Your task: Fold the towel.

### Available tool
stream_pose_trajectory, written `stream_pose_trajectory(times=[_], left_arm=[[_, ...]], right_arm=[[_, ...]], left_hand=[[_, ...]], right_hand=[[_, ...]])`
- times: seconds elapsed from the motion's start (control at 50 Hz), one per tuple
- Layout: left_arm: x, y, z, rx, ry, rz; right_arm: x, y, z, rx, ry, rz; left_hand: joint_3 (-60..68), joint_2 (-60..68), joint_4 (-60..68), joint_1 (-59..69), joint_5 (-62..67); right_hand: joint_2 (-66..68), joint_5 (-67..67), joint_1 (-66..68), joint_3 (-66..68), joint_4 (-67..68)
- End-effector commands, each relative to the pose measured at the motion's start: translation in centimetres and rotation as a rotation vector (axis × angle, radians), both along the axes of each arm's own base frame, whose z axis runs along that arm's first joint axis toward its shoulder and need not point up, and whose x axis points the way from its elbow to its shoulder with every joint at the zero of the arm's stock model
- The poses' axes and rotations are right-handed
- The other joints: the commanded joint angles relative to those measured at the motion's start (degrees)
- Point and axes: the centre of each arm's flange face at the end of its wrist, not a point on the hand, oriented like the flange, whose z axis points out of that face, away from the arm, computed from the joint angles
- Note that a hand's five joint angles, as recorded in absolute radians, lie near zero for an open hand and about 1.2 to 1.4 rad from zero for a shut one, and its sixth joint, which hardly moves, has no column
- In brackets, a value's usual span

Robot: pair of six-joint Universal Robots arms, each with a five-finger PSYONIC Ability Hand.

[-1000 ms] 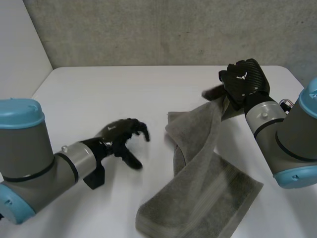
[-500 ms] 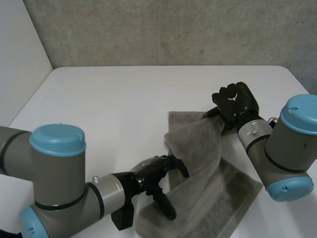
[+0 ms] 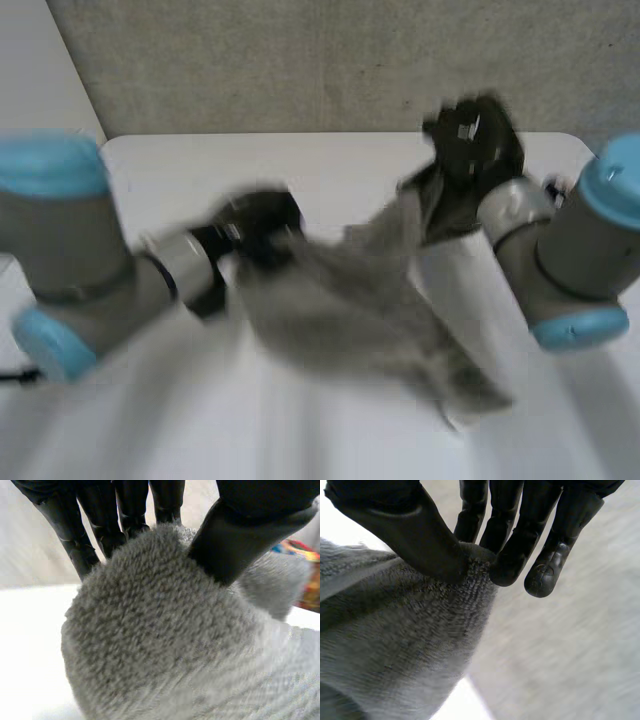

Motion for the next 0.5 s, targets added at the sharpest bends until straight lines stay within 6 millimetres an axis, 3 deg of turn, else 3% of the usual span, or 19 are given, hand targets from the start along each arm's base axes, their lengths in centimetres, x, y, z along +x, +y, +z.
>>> stream_pose_trajectory(times=[0.02, 0.04, 0.08, 0.1, 0.14, 0.18, 0.2, 0.24, 0.26, 0.28, 0.3, 0.32, 0.34, 0.36, 0.38, 0.4, 0.42, 0.46, 0.5], left_arm=[[4.7, -8.3, 12.1, -0.398, 0.036, 0.237], [4.7, -8.3, 12.2, -0.399, 0.036, 0.238], [6.2, -9.3, 16.1, -0.522, 0.068, 0.294], [6.8, -9.6, 17.1, -0.554, 0.074, 0.309], [7.4, -9.9, 17.5, -0.566, 0.073, 0.321], [7.9, -10.1, 17.3, -0.559, 0.067, 0.331], [7.9, -10.1, 16.5, -0.528, 0.057, 0.328], [7.7, -9.8, 12.7, -0.409, 0.016, 0.304], [7.7, -9.8, 12.7, -0.409, 0.016, 0.304], [7.6, -9.4, 10.2, -0.336, -0.009, 0.285], [7.7, -8.8, 7.8, -0.268, -0.031, 0.263], [7.7, -8.8, 7.8, -0.267, -0.031, 0.263], [7.7, -8.2, 5.8, -0.215, -0.045, 0.235], [7.6, -7.5, 3.7, -0.171, -0.06, 0.196], [7.6, -7.5, 3.7, -0.17, -0.061, 0.196], [7.5, -6.8, 1.9, -0.138, -0.077, 0.161], [7.5, -6.8, 1.9, -0.137, -0.077, 0.161], [7.8, -5.7, -1.2, -0.102, -0.121, 0.123], [8.2, -5.4, -2.3, -0.102, -0.152, 0.119]], right_arm=[[0.5, -2.4, 11.2, -0.336, -0.308, 0.008], [0.2, -2.3, 13.0, -0.366, -0.379, 0.016], [-0.3, -2.2, 14.2, -0.373, -0.437, 0.026], [-0.9, -2.2, 14.8, -0.363, -0.487, 0.039], [-1.4, -2.5, 14.8, -0.333, -0.514, 0.05], [-1.6, -2.6, 12.6, -0.187, -0.487, 0.072], [-1.6, -2.6, 12.6, -0.186, -0.487, 0.073], [-0.6, -1.9, 8.5, 0.035, -0.37, 0.145], [0.1, -1.3, 5.8, 0.161, -0.307, 0.195], [0.1, -1.3, 5.8, 0.163, -0.307, 0.196], [0.4, -0.5, 3.6, 0.264, -0.256, 0.235], [0.5, 0.3, 1.7, 0.355, -0.212, 0.259], [0.5, 0.3, 1.6, 0.356, -0.212, 0.259], [0.4, 1.1, 0.0, 0.421, -0.172, 0.279], [0.2, 1.7, -1.3, 0.46, -0.135, 0.286], [0.2, 1.7, -1.3, 0.461, -0.134, 0.286], [-0.1, 2.2, -2.4, 0.481, -0.098, 0.284], [-0.3, 2.8, -3.5, 0.496, -0.056, 0.288], [-0.6, 3.3, -4.3, 0.501, -0.013, 0.286]], left_hand=[[4.5, 4.5, 2.4, 7.3, 6.1], [4.5, 4.5, 2.4, 7.3, 6.1], [4.5, 4.5, 2.4, 7.3, 6.1], [4.5, 4.5, 2.4, 7.3, 6.1], [4.5, 4.5, 2.4, 7.3, 6.1], [4.5, 4.5, 2.4, 7.3, 6.1], [4.5, 4.5, 2.4, 7.3, 6.1], [4.5, 4.5, 2.4, 7.3, 6.1], [4.5, 4.5, 2.4, 7.3, 6.1], [4.5, 4.5, 2.4, 7.3, 6.1], [4.5, 4.5, 2.4, 7.3, 6.1], [4.5, 4.5, 2.4, 7.3, 6.1], [4.5, 4.5, 2.4, 7.3, 6.1], [4.5, 4.5, 2.4, 7.3, 6.1], [4.5, 4.5, 2.4, 7.3, 6.1], [4.5, 4.5, 2.4, 7.3, 6.1], [4.5, 4.5, 2.4, 7.3, 6.1], [4.5, 4.5, 2.4, 7.3, 6.1], [4.5, 4.5, 2.4, 7.3, 6.1]], right_hand=[[4.6, 3.5, 3.7, 4.0, 3.1], [4.6, 3.5, 3.7, 4.0, 3.1], [4.6, 3.5, 3.7, 4.0, 3.1], [4.6, 3.5, 3.7, 4.0, 3.1], [4.6, 3.5, 3.7, 4.0, 3.1], [4.6, 3.5, 3.7, 4.0, 3.1], [4.6, 3.5, 3.7, 4.0, 3.1], [4.6, 3.5, 3.7, 4.0, 3.1], [4.6, 3.5, 3.7, 4.0, 3.1], [4.6, 3.5, 3.7, 4.0, 3.1], [4.6, 3.5, 3.7, 4.0, 3.1], [4.6, 3.5, 3.7, 4.0, 3.1], [4.6, 3.5, 3.7, 4.0, 3.1], [4.6, 3.5, 3.7, 4.0, 3.1], [4.6, 3.5, 3.7, 4.0, 3.1], [4.6, 3.5, 3.7, 4.0, 3.1], [4.6, 3.5, 3.7, 4.0, 3.1], [4.6, 3.5, 3.7, 4.0, 3.1], [4.6, 3.5, 3.7, 4.0, 3.1]])
